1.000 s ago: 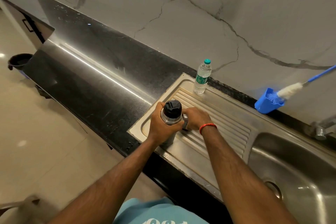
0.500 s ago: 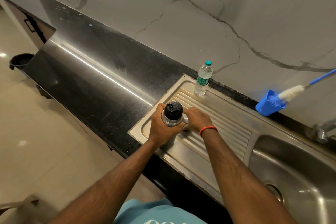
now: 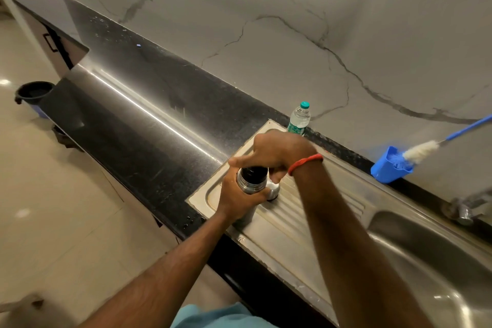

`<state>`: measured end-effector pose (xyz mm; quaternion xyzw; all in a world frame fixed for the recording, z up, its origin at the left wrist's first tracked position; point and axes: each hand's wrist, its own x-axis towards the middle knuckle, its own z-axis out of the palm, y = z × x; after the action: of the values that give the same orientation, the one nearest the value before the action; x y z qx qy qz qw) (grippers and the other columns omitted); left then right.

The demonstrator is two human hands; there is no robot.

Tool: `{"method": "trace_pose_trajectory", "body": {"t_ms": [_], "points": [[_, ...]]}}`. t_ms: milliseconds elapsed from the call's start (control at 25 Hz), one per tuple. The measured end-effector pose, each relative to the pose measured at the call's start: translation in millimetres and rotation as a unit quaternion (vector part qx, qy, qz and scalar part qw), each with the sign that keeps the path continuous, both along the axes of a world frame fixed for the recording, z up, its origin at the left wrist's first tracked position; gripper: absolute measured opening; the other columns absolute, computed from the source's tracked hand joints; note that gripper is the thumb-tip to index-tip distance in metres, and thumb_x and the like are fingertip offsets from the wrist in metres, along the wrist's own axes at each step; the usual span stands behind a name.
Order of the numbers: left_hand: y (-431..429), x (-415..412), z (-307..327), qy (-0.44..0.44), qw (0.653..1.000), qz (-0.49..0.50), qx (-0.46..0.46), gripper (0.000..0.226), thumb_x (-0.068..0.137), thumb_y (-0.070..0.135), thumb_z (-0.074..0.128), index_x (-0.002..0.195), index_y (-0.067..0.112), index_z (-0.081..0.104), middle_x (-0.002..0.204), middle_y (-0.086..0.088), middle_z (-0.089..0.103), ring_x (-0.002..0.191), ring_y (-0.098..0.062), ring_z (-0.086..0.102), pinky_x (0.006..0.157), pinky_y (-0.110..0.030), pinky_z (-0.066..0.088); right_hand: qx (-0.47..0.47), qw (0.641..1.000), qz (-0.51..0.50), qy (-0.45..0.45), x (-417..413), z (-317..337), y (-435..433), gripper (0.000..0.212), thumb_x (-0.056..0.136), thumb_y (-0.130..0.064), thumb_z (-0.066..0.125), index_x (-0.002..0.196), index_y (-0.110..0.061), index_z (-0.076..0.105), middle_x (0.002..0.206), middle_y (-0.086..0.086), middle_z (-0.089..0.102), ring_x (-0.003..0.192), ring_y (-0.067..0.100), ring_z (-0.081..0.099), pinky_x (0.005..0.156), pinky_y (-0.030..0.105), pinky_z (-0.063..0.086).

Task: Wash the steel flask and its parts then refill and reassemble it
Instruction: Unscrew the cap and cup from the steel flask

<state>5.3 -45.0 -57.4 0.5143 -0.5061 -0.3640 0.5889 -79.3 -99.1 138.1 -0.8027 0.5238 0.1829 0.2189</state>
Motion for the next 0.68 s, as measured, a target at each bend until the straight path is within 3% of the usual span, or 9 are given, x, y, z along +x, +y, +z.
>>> {"method": "trace_pose_trajectory", "body": {"t_ms": [80, 160, 400, 520, 680], "points": [[0, 0, -1, 0.011, 1.0, 0.001, 0.008, 0.068, 0.06, 0.031, 0.093, 0.115, 0.015, 0.058, 0.103, -0.006, 0.072, 0.092, -0.025, 0.073, 0.078, -0.054, 0.06, -0.089, 0.993, 0.059, 0.049, 11, -8, 11, 0.055, 0.086, -0.062, 0.065, 0.101, -0.009, 0.067, 0.067, 0.0, 0.057, 0.065, 0.017, 0.061, 0.059, 0.031, 0.046], [0, 0, 1, 0.003, 1.0, 0.004, 0.012, 0.07, 0.059, 0.034, 0.094, 0.115, 0.017, 0.056, 0.103, -0.003, 0.073, 0.091, -0.024, 0.074, 0.076, -0.054, 0.061, -0.119, 0.988, 0.083, 0.048, 14, -12, 13, 0.042, 0.087, -0.048, 0.071, 0.105, -0.01, 0.068, 0.066, -0.001, 0.053, 0.063, 0.016, 0.058, 0.061, 0.03, 0.043], [1, 1, 0, -0.042, 0.999, 0.022, 0.019, 0.068, 0.059, 0.042, 0.093, 0.112, 0.024, 0.055, 0.099, 0.002, 0.073, 0.088, -0.021, 0.074, 0.071, -0.051, 0.061, -0.141, 0.978, 0.146, 0.05, 14, -8, 10, 0.044, 0.081, -0.047, 0.076, 0.103, -0.01, 0.07, 0.062, -0.003, 0.054, 0.07, 0.018, 0.063, 0.064, 0.03, 0.05], [2, 1, 2, -0.051, 0.998, 0.025, 0.012, 0.068, 0.06, 0.044, 0.091, 0.112, 0.022, 0.055, 0.1, 0.003, 0.073, 0.088, -0.02, 0.073, 0.072, -0.049, 0.061, -0.135, 0.975, 0.165, 0.056, 16, -7, 7, 0.047, 0.078, -0.045, 0.08, 0.109, -0.011, 0.071, 0.082, 0.003, 0.07, 0.076, 0.02, 0.068, 0.073, 0.034, 0.06], [5, 0, 7, -0.055, 0.998, 0.025, 0.004, 0.073, 0.06, 0.048, 0.089, 0.12, 0.027, 0.054, 0.106, 0.008, 0.072, 0.092, -0.013, 0.073, 0.078, -0.041, 0.063, -0.135, 0.97, 0.193, 0.057, 15, -8, 8, 0.044, 0.079, -0.036, 0.082, 0.117, -0.016, 0.073, 0.101, 0.003, 0.075, 0.086, 0.02, 0.071, 0.074, 0.029, 0.056]]}}
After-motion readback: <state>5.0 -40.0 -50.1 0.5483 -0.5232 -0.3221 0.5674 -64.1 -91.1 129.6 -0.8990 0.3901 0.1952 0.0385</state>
